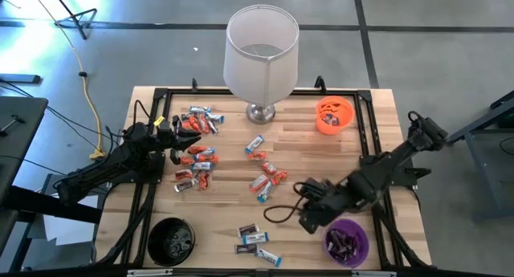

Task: Sort candy
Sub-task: Put the brown chocolate bar into the violet bucket

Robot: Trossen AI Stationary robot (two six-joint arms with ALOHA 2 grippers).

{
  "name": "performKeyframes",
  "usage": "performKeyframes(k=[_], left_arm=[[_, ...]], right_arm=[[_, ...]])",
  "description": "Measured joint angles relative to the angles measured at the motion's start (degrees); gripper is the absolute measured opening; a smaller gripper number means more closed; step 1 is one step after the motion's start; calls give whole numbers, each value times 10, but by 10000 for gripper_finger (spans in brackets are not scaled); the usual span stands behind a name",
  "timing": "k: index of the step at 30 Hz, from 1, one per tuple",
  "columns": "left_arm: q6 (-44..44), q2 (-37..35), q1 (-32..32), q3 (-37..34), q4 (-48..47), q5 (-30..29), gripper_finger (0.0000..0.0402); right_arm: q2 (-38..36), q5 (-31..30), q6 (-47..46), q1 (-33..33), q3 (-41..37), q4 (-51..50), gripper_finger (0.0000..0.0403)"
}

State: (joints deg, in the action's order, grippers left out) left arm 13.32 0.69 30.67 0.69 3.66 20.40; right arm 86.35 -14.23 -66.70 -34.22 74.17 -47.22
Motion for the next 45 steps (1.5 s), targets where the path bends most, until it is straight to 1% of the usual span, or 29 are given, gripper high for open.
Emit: performKeyframes(k=[5,6,8,10,13,17,20,22,25,28,30,32,36,39,42,45], left_arm=[[0,0,0,0,0,0,65],[0,0,0,0,0,0,65],[0,0,0,0,0,0,65],[0,0,0,0,0,0,64],[0,0,0,0,0,0,64],[0,0,0,0,0,0,65],[0,0,0,0,0,0,65],[0,0,0,0,0,0,65],[0,0,0,0,0,0,64],[0,0,0,0,0,0,64],[0,0,0,0,0,0,65],[0,0,0,0,0,0,65],[0,0,0,0,0,0,64],[0,0,0,0,0,0,65],[0,0,0,0,0,0,65],[0,0,0,0,0,0,64]], right_arm=[[17,-78,240,49,0,4,160],[22,-91,277,58,0,6,160],[32,-96,334,76,0,16,160],[42,-96,368,91,0,25,160],[56,-99,354,117,0,42,160],[66,-91,279,160,0,84,160],[80,-63,222,187,0,111,160],[102,-43,219,194,1,117,160],[158,-20,228,185,1,116,160],[211,36,254,172,0,117,160],[229,71,264,165,0,121,160],[235,88,292,162,0,135,160],[235,91,397,153,0,178,160],[235,123,459,146,0,208,160],[235,147,468,144,0,233,160],[235,161,437,141,0,266,160]])
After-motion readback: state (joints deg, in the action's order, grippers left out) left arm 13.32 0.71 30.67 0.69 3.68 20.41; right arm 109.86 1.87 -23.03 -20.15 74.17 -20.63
